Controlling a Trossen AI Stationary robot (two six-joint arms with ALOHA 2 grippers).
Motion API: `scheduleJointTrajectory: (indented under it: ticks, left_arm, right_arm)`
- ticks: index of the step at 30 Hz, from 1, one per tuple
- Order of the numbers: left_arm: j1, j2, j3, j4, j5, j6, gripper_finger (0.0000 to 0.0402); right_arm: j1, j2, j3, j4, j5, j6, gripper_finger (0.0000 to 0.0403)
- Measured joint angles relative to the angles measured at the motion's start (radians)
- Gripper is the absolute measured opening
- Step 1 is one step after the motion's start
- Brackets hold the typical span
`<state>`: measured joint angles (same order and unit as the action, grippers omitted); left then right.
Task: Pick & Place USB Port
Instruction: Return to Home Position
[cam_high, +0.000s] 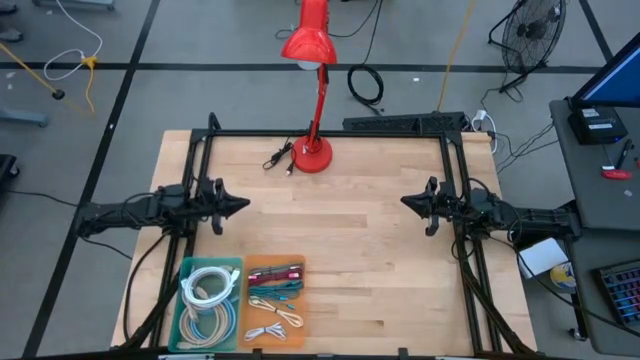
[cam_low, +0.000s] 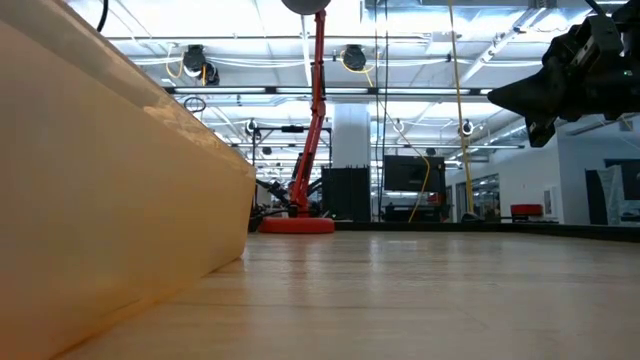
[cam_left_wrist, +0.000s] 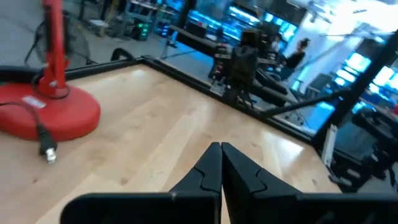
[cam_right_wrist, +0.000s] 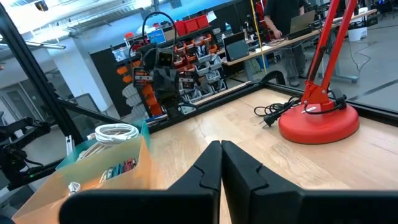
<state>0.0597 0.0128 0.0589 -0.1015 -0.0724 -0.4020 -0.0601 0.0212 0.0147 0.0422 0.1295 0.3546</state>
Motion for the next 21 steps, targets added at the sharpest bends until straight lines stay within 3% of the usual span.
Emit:
scheduleJointTrajectory:
  ticks: [6, 21]
  left_arm:
    - [0.000, 0.030, 0.000, 0.004, -0.026, -0.080, 0.0004]
    - [0.000, 0.034, -0.001, 0.003, -0.015, -0.075, 0.0005]
  right_arm:
    - [0.000, 0.000, 0.000, 0.007, 0.000, 0.000, 0.0000]
    - [0.000, 0.000, 0.000, 0.013, 0.001, 0.000, 0.0000]
